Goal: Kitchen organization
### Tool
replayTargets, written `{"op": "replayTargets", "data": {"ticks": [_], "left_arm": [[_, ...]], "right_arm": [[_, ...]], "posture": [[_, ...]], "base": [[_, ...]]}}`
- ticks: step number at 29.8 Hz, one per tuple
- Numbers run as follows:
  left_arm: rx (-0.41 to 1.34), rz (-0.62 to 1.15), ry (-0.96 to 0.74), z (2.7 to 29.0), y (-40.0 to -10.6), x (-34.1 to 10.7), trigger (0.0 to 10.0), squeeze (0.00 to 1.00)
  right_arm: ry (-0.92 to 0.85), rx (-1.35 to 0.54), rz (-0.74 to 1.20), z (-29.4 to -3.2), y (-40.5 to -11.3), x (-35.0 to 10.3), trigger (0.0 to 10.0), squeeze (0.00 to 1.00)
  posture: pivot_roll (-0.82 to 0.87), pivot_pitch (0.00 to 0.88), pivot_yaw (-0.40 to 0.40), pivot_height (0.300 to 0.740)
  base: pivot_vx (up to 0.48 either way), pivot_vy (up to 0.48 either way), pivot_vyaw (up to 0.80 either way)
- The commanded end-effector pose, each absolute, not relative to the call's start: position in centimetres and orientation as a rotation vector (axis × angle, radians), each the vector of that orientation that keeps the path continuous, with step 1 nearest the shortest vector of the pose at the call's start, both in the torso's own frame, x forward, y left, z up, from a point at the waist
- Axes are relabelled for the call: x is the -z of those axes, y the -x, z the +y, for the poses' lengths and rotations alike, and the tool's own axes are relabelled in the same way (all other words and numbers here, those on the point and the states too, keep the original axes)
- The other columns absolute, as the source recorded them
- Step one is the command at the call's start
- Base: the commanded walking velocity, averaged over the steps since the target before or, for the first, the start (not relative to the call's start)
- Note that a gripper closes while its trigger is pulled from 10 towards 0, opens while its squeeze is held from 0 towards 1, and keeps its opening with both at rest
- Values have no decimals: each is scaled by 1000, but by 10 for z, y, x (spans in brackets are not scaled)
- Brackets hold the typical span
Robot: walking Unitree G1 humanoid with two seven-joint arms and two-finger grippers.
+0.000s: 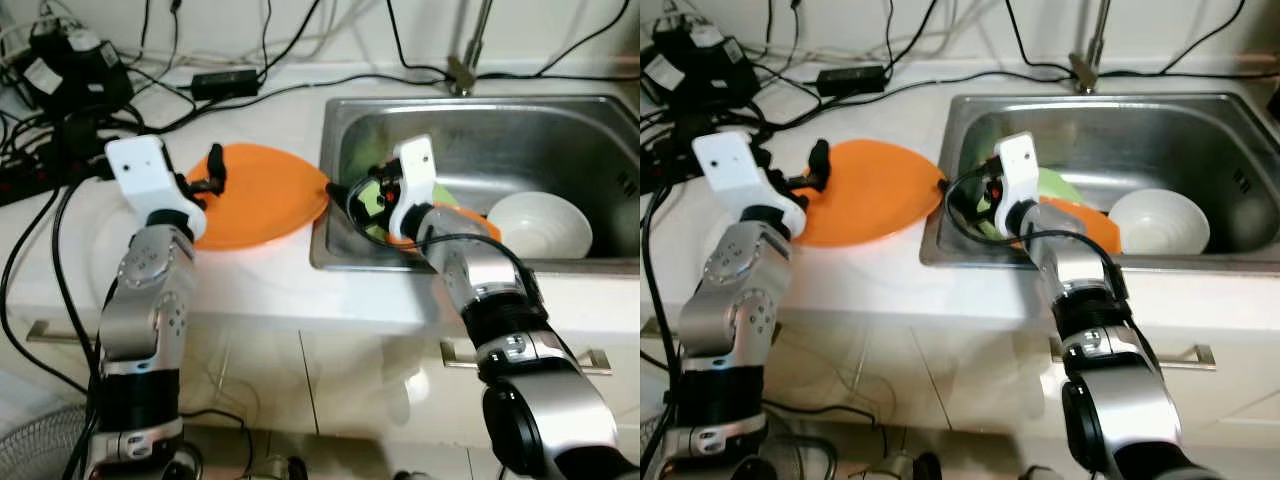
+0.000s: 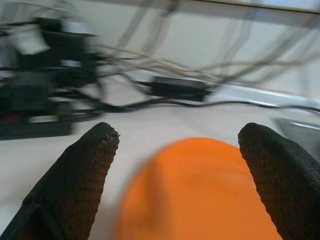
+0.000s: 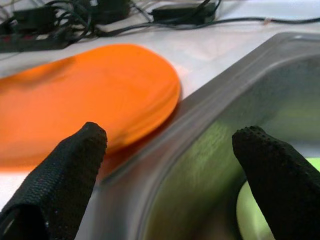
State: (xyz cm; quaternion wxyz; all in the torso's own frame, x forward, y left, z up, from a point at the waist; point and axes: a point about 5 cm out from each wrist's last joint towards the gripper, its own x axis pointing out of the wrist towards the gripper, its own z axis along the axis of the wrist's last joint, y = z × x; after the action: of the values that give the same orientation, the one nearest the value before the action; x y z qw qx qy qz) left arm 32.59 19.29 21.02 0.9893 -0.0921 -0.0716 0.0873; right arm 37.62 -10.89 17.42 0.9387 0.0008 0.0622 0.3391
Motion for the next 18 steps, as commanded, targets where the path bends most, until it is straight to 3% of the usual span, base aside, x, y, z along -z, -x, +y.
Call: {"op": "replayTargets", "data": {"ticks": [1, 8, 18], "left_arm": [[-240, -125, 183, 202, -324, -206, 10000, 0], [-397, -25, 275, 214, -317, -188, 10000, 0], [-244, 145, 455, 194, -329, -167, 10000, 0]], "right_arm": [[14, -742, 107, -107, -373, -185, 10000, 0], [55, -820, 147, -118, -352, -186, 10000, 0], [97, -877, 163, -119, -339, -195, 10000, 0]], "posture": [[-13, 69, 97, 740], [-28, 65, 107, 740], [-36, 57, 111, 740]], "base": [[0, 0, 0], [0, 0, 0], [0, 0, 0]]}}
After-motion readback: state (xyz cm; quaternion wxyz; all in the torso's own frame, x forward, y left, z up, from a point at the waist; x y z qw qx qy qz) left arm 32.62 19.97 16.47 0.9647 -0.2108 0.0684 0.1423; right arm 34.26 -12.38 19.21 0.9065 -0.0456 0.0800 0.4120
